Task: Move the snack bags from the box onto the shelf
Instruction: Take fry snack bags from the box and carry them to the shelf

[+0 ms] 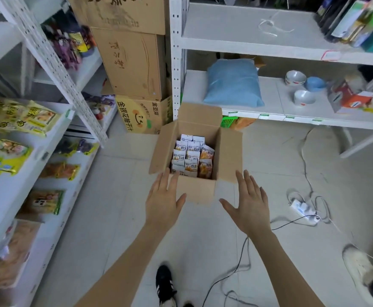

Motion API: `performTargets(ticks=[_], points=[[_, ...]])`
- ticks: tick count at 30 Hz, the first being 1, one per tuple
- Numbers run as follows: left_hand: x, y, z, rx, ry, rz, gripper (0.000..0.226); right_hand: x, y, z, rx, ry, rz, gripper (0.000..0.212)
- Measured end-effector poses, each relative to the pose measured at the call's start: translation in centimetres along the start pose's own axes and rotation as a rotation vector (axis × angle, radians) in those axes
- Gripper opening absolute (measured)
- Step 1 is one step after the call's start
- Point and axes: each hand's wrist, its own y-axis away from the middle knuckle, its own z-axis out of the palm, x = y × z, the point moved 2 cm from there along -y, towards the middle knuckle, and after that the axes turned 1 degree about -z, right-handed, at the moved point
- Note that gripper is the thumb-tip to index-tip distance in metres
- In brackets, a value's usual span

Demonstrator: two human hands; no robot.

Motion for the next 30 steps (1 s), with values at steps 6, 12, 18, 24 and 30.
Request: performTargets(ticks=[6, 12, 18, 24, 30], points=[[-4.8, -8.4, 5.7, -0.056, 0.063, -0.03, 0.064, 0.1, -8.7, 5.9, -0.035, -0.044, 0.062, 0.089], [-7.4, -17.0, 12.6, -0.114, 0.114, -0.112, 0.062, 1.4, -18.0, 12.3, -0.072, -0.133, 0.12, 0.088], [-8.8, -25.9, 20.4, -0.115, 0.2, -0.201, 0.059, 4.0, -28.0, 18.5, -0.124, -0.156, 0.143, 0.086], [-11.3, -34.1, 29.4, -0.158, 0.281, -0.279, 0.056, 5.7, -37.9, 25.8, -0.14, -0.202, 0.135, 0.085], [-16.1, -40.0, 39.1, -0.227, 0.341, -0.339, 0.065, 6.9, -45.3, 34.5, -0.207, -0.22, 0.165, 0.085]])
